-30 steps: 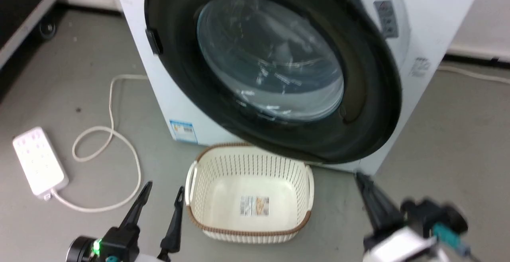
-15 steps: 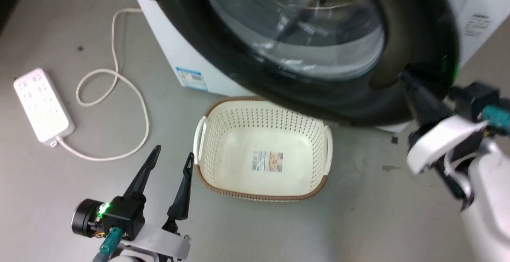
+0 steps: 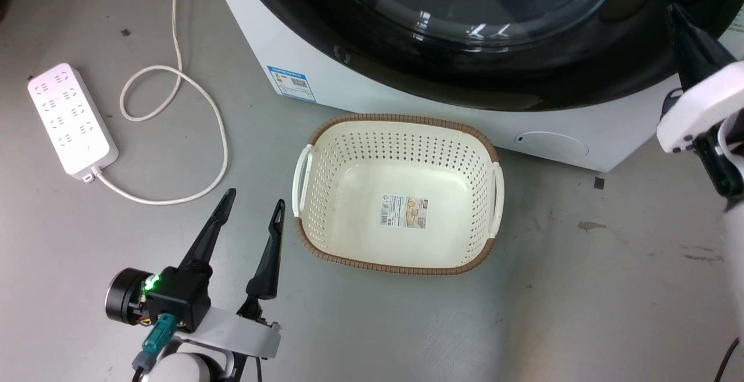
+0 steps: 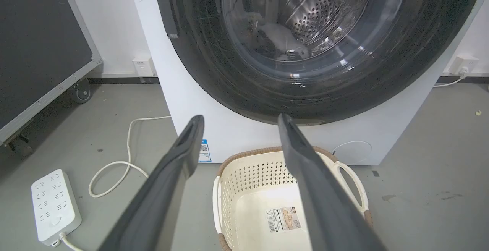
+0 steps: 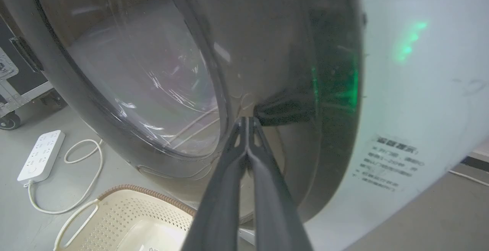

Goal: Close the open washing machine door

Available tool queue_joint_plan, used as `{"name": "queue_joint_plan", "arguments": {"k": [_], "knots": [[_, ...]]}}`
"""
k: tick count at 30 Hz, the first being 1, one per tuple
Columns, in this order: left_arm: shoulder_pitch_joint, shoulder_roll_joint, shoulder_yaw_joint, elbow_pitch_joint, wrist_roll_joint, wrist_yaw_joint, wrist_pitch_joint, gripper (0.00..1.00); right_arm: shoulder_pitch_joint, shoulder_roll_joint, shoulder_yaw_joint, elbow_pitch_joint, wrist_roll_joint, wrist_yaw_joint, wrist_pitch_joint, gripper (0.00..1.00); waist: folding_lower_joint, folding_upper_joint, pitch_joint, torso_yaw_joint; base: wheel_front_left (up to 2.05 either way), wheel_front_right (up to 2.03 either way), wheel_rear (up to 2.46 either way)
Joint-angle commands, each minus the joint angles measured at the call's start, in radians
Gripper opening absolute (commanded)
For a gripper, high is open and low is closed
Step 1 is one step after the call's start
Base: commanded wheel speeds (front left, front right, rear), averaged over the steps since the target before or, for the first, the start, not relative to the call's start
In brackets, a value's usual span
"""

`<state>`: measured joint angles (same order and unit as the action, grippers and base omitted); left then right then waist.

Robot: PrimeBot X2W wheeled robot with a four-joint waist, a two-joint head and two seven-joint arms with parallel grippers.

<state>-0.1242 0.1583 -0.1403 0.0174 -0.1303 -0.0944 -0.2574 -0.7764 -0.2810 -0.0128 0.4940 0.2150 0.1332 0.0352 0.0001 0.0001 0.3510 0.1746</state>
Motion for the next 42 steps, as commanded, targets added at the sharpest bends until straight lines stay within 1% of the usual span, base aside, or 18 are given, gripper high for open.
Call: {"name": "queue_joint_plan", "arguments": {"k": [1,3,6,11,12,13,14,18,21,24,27,33,37,42], "knots": [[-0.013,-0.006,0.006,-0.001,0.008,-0.007,-0.004,1.00,-0.034,0.003,-0.026,0.019,-0.015,-0.002,-0.002,0.00,-0.0001,-0.0001,0.004,-0.001,0.00,0.00,0.00],[-0.011,-0.009,0.012,0.002,0.010,-0.010,-0.004,1.00,-0.055,0.020,-0.052,0.054,-0.033,-0.002,-0.012,0.00,-0.0001,-0.0001,0.000,-0.005,0.00,0.00,0.00],[-0.008,-0.016,0.018,0.011,0.015,-0.013,-0.004,1.00,-0.067,0.047,-0.064,0.097,-0.060,-0.002,-0.035,0.00,-0.0001,-0.0001,-0.017,-0.010,0.00,0.00,0.00],[0.004,-0.027,0.025,0.026,0.019,-0.018,-0.004,1.00,-0.022,0.074,-0.049,0.142,-0.072,-0.002,-0.084,0.00,-0.0001,-0.0001,-0.084,-0.024,0.00,0.00,0.00],[0.009,-0.029,0.028,0.028,0.019,-0.019,-0.004,1.00,-0.006,0.074,-0.048,0.143,-0.074,-0.002,-0.102,0.02,-0.0001,-0.0001,-0.102,-0.026,0.00,0.00,0.00],[0.014,-0.031,0.030,0.031,0.020,-0.020,-0.004,1.00,0.013,0.076,-0.049,0.141,-0.073,-0.002,-0.121,0.49,-0.0001,-0.0001,-0.118,-0.029,0.00,0.00,0.00],[0.020,-0.032,0.032,0.035,0.021,-0.020,-0.004,1.00,0.035,0.080,-0.052,0.139,-0.068,-0.002,-0.137,1.00,-0.0001,-0.0001,-0.139,-0.032,0.00,0.00,0.00],[0.051,-0.038,0.043,0.054,0.021,-0.021,-0.004,1.00,0.149,0.098,-0.054,0.090,-0.060,-0.002,-0.202,1.00,-0.0001,-0.0001,-0.212,-0.050,0.00,0.00,0.00],[0.081,-0.044,0.056,0.070,0.017,-0.017,-0.004,1.00,0.264,0.134,-0.061,0.027,-0.060,-0.002,-0.234,1.00,-0.0001,-0.0001,-0.267,-0.072,0.00,0.00,0.00],[0.105,-0.047,0.065,0.084,0.018,-0.013,-0.004,1.00,0.380,0.173,-0.096,-0.062,-0.069,-0.002,-0.256,1.00,-0.0001,-0.0001,-0.315,-0.095,0.00,0.00,0.00],[0.127,-0.051,0.068,0.088,0.019,-0.009,-0.004,1.00,0.502,0.202,-0.120,-0.173,-0.113,-0.002,-0.270,1.00,-0.0001,-0.0001,-0.349,-0.115,0.00,0.00,0.00],[0.156,-0.057,0.071,0.103,0.022,-0.006,-0.004,1.00,0.709,0.228,-0.123,-0.361,-0.181,-0.002,-0.281,1.00,-0.0001,-0.0001,-0.376,-0.143,0.00,0.00,0.00],[0.169,-0.057,0.077,0.114,0.028,0.000,-0.004,1.00,0.795,0.230,-0.117,-0.406,-0.142,-0.002,-0.286,1.00,-0.0001,-0.0001,-0.384,-0.151,0.00,0.00,0.00],[0.186,-0.064,0.083,0.122,0.028,0.005,-0.004,1.00,0.845,0.231,-0.091,-0.407,-0.139,-0.002,-0.292,1.00,-0.0001,-0.0001,-0.392,-0.149,0.00,0.00,0.00]]}}
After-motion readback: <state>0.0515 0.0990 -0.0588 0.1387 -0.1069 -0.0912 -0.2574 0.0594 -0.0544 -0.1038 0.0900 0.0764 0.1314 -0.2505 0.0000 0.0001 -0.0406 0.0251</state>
